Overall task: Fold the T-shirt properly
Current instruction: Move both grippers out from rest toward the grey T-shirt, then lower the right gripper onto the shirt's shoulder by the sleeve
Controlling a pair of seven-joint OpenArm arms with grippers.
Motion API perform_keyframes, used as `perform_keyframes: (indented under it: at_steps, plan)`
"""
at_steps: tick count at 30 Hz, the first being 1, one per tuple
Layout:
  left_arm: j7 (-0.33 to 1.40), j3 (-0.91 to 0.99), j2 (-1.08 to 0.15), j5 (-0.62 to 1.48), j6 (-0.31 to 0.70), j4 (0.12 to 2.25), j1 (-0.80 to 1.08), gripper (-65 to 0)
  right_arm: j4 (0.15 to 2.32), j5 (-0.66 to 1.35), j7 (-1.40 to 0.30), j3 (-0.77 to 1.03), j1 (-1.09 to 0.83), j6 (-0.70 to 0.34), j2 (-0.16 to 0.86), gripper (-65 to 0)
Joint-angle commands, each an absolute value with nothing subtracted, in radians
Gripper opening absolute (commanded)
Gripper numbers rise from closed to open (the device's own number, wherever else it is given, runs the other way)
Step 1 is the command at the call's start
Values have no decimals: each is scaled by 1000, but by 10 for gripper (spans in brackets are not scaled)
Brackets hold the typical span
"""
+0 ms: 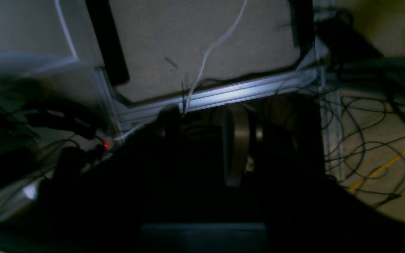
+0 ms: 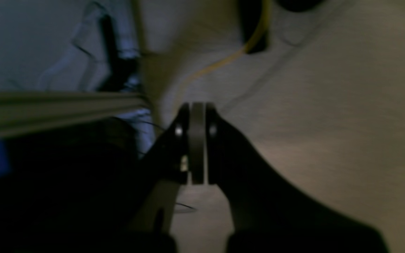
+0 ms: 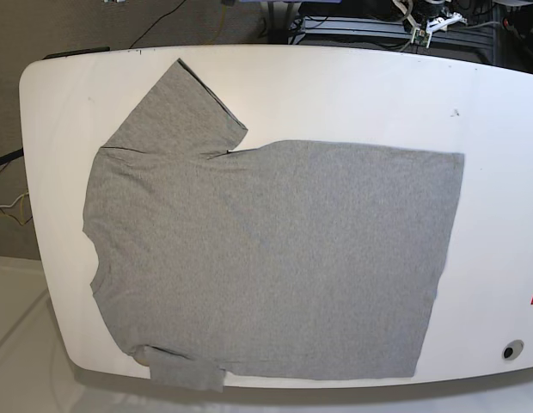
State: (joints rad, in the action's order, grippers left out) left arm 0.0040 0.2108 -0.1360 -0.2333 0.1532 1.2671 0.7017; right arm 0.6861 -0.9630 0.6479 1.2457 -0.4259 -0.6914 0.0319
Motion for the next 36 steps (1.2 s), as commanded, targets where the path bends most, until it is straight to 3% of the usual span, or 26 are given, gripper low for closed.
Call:
perform_keyframes:
  at_steps: [1, 6, 24, 30, 36]
  plan:
    - [2, 220, -150, -213, 146, 1323, 737, -456, 745, -939, 662, 1227, -464, -698, 29, -645]
    - [32, 208, -182, -140, 147, 1401, 771, -456, 921, -880, 630, 1143, -541, -698, 9, -629]
    - [51, 201, -220, 11, 156, 1480, 752, -434, 1137, -901, 547, 1090, -551, -698, 15, -633]
    - [39, 243, -226, -55, 158, 1664, 809, -434, 1382, -554, 417, 859, -683, -698, 29, -631]
    - [100, 322, -241, -119, 165, 1846, 845, -430, 1648, -358, 315, 648, -806, -698, 70, -613]
